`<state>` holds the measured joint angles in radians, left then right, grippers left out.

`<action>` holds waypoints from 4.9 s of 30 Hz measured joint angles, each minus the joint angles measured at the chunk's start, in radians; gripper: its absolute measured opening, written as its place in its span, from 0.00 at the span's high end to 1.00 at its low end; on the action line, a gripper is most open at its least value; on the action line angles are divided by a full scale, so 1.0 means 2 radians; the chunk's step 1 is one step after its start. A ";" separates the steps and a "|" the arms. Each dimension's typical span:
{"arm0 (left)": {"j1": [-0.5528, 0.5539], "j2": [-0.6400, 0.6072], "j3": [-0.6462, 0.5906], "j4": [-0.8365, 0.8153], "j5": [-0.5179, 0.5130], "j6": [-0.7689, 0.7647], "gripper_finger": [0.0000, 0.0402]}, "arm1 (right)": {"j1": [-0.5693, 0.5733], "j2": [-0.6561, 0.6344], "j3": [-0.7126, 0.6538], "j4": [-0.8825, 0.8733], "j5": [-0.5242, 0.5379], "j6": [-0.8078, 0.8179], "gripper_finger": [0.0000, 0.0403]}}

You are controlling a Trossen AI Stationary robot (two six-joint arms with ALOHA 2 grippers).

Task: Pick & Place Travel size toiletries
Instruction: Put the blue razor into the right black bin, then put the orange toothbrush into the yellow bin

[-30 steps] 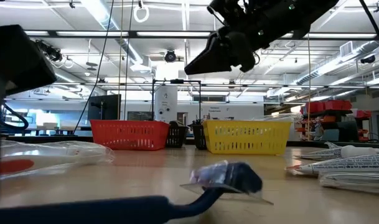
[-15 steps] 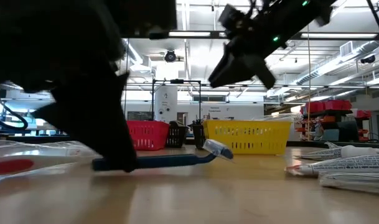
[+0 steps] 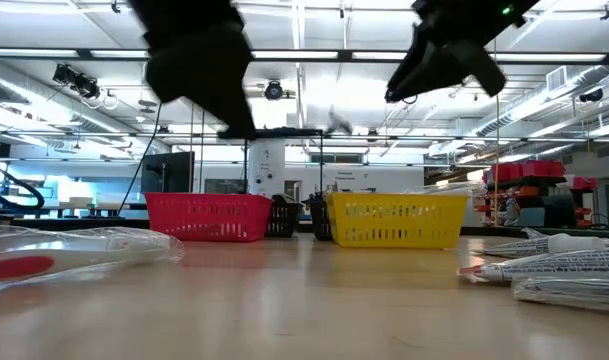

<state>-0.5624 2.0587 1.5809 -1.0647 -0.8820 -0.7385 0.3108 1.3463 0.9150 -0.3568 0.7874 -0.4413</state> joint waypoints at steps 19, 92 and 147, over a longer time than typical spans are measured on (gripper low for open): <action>0.149 -0.031 0.000 0.172 0.056 0.351 0.92 | 0.037 0.046 -0.013 0.111 -0.050 0.015 0.71; 0.163 -0.030 0.001 0.253 0.042 0.384 0.56 | -0.071 0.092 -0.013 0.003 -0.042 0.214 0.92; 0.109 -0.036 0.037 0.032 0.173 -0.014 0.55 | -0.107 0.042 0.002 -0.042 -0.300 0.160 0.65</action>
<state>-0.3437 1.9865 1.6545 -1.0015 -0.5352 -0.7666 0.0964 1.4298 0.9192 -0.4404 0.1869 -0.1211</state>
